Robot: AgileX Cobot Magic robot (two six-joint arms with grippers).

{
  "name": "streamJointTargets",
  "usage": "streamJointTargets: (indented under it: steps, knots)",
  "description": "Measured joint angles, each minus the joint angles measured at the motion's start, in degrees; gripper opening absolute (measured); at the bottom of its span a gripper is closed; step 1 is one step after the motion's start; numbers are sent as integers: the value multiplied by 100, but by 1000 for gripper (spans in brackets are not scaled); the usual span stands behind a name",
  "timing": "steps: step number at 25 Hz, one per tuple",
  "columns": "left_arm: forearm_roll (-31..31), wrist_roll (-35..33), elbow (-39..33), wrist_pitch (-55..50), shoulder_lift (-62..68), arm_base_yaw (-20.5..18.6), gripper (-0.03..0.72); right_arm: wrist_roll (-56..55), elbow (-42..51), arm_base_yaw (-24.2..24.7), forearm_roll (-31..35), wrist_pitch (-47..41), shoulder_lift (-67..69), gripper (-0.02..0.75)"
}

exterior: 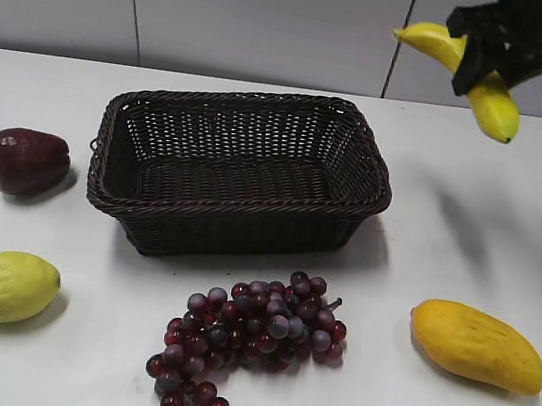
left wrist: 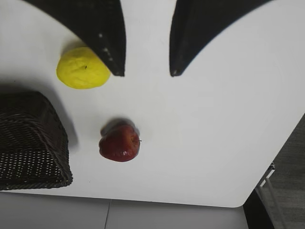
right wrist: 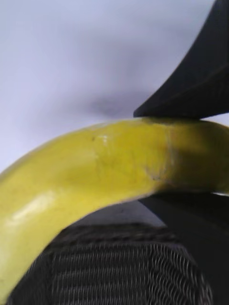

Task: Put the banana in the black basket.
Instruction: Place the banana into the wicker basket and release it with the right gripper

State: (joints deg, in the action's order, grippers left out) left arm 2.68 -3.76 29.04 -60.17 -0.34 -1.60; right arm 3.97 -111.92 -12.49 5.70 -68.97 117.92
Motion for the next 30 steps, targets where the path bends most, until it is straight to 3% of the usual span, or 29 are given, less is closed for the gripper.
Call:
streamJointTargets:
  steps: [11,16,24,26,29,30]
  knots:
    - [0,-6,0,0,0,0,234,521,-381,-1444,132,475,135,338]
    - [0,-6,0,0,0,0,234,590,-387,-1735,153,702,448,338]
    - [0,-9,0,0,0,0,234,616,-387,-1802,206,625,1091,342]
    - [0,2,0,0,0,0,234,616,-387,-1804,211,623,1130,414]
    - [0,-4,0,0,0,0,234,616,-387,-1804,211,629,1136,600]
    - [0,0,0,0,0,0,234,618,-387,-1804,211,629,1136,622]
